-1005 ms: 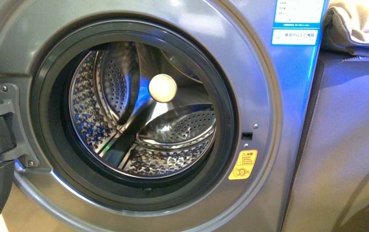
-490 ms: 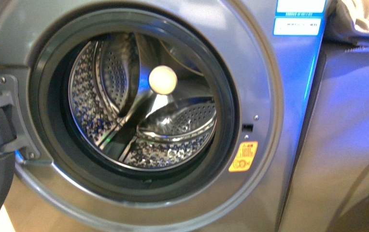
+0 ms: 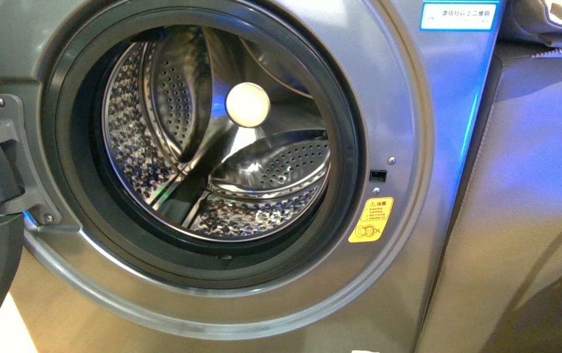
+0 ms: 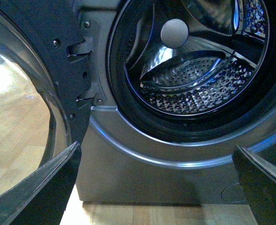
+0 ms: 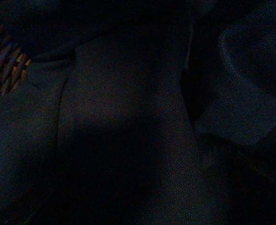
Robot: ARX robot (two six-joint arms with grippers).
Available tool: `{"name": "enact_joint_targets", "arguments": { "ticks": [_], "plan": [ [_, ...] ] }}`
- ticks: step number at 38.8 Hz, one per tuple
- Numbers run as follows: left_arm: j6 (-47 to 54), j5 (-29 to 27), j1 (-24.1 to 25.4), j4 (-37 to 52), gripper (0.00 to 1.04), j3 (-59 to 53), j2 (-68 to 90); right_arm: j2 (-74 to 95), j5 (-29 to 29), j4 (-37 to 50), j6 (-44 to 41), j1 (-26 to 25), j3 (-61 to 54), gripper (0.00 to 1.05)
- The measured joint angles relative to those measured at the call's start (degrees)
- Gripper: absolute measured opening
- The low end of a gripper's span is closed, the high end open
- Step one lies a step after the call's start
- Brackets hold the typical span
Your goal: Put clothes into washing machine
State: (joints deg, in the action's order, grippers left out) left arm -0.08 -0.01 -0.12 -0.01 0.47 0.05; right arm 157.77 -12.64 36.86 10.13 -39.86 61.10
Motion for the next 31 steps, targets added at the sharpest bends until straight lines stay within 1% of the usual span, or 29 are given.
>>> {"name": "enact_joint_targets", "arguments": {
  "ticks": [17, 31],
  "plan": [
    [0.0, 0.0, 0.0, 0.0, 0.98, 0.0, 0.0, 4.8, 1.2, 3.6, -4.6, -1.0, 0.7, 0.97],
    [0.0, 0.0, 0.0, 0.0, 0.98, 0.0, 0.0, 4.9, 1.3, 4.4, -4.9, -0.3, 0.8, 0.97]
  ]
}}
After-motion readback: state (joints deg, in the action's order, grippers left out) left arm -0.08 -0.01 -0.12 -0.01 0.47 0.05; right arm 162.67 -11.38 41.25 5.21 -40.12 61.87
